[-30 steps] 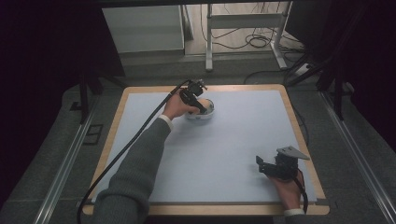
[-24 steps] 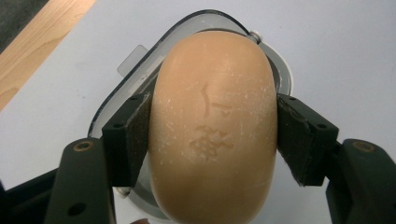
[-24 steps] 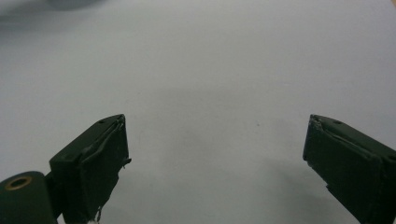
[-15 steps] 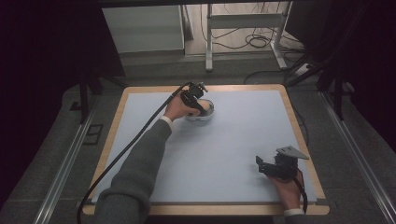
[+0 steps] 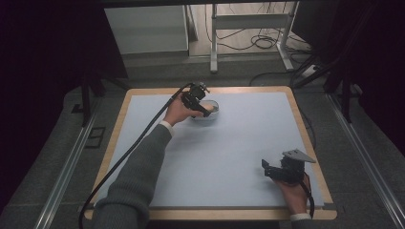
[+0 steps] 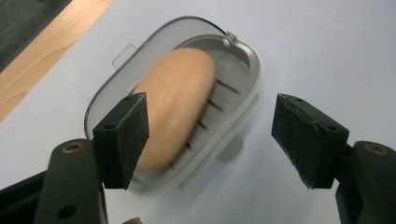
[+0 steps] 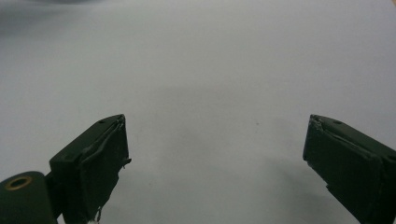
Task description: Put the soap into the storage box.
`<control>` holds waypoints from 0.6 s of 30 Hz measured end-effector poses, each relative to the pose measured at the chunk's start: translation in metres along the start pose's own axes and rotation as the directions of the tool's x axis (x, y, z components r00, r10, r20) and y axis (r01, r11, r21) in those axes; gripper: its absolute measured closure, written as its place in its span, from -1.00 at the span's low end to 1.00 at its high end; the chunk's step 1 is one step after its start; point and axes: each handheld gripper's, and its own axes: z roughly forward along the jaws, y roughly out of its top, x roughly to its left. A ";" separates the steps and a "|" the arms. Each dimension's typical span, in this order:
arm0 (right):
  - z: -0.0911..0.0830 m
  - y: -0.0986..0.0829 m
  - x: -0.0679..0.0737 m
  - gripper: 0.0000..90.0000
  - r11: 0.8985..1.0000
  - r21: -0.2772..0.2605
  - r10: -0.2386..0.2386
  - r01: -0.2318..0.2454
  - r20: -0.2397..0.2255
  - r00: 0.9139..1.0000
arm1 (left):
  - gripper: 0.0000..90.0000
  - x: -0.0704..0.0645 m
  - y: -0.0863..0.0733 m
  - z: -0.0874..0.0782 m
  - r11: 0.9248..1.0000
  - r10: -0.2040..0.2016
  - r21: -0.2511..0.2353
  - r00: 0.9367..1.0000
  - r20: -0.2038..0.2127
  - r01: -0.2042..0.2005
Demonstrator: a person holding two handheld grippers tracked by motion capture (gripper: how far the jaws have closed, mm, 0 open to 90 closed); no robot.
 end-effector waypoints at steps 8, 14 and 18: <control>0.000 0.000 0.000 -0.85 1.000 0.001 -0.001 0.001 0.001 1.000 | -0.47 -0.007 -0.017 -0.019 1.000 -0.008 -0.027 1.000 0.017 0.008; 0.000 0.000 0.000 -0.85 1.000 -0.001 0.000 0.000 0.005 1.000 | -0.52 -0.016 -0.035 -0.036 0.998 -0.025 -0.056 1.000 0.015 0.026; 0.000 0.000 0.001 -0.85 1.000 -0.002 -0.004 0.004 0.008 1.000 | -0.53 -0.023 -0.053 -0.046 0.995 -0.040 -0.096 0.999 0.007 0.040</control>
